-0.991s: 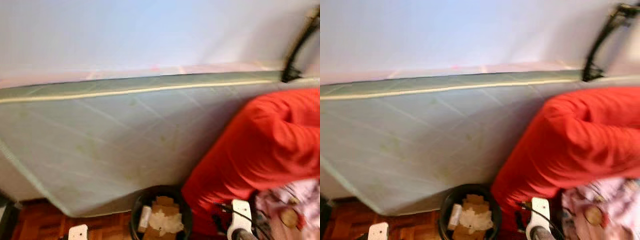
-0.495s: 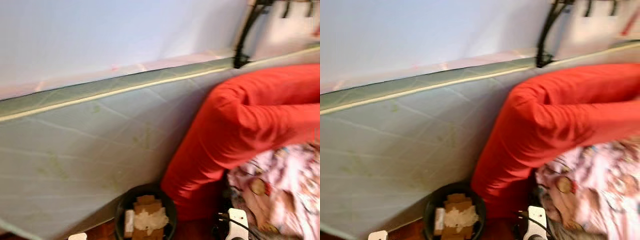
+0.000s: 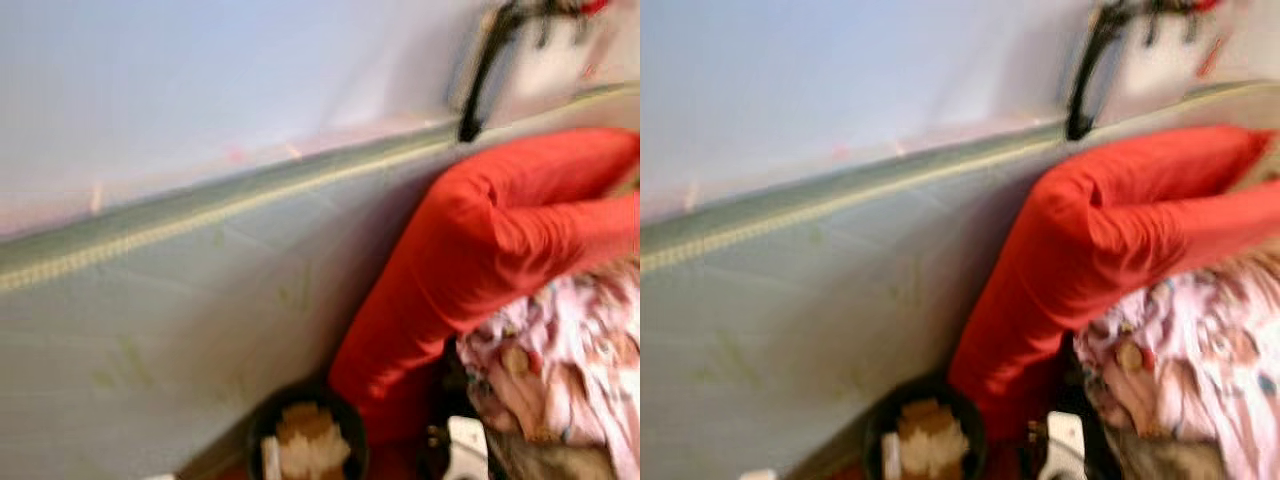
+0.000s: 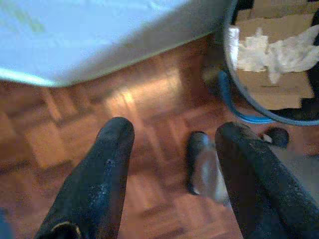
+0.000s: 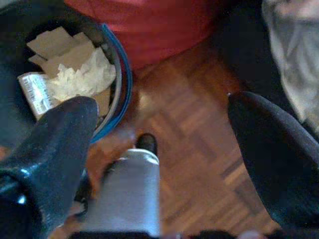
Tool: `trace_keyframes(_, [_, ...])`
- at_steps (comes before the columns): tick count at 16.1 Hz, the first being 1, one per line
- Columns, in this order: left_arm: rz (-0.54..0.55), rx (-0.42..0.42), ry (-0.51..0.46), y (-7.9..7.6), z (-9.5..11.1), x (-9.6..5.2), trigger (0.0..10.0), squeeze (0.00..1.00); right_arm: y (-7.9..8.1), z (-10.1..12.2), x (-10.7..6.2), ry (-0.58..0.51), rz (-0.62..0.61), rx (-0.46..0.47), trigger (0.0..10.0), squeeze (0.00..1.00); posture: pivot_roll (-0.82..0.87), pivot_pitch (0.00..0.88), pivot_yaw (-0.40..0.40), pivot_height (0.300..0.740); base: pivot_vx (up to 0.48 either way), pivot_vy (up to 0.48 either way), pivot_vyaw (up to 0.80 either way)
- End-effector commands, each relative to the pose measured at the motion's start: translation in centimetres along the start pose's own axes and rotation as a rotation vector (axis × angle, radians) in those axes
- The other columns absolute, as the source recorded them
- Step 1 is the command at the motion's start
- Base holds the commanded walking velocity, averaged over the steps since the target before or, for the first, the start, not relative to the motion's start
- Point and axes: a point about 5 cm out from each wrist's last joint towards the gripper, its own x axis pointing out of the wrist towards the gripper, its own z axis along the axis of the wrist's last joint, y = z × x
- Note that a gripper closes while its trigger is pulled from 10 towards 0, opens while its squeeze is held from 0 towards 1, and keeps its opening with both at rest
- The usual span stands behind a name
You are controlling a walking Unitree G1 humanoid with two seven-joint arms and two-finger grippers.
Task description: Clean up the room
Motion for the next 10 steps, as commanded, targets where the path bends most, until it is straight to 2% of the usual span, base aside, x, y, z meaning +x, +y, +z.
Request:
trace_keyframes(1, [-0.023,0.001,-0.002,-0.83,0.16,0.14,10.0,0.00,-1.03,0.20,-0.07,-0.001,-0.027,-0.007,10.0,0.00,0.13,0.045,-0.069,0.740,0.000,0.000,-0.77])
trace_keyframes(5, [-0.020,0.000,-0.002,-0.58,0.05,0.08,10.0,0.00,-0.77,0.19,-0.04,-0.001,-0.020,-0.010,10.0,0.00,0.14,0.058,-0.069,0.740,0.000,0.000,-0.68])
trace_keyframes(10, [-0.022,0.011,0.001,-0.39,-0.05,0.02,10.0,0.00,-0.70,0.09,-0.08,-0.007,-0.012,0.002,10.0,0.00,0.14,0.066,-0.066,0.740,0.000,0.000,0.00])
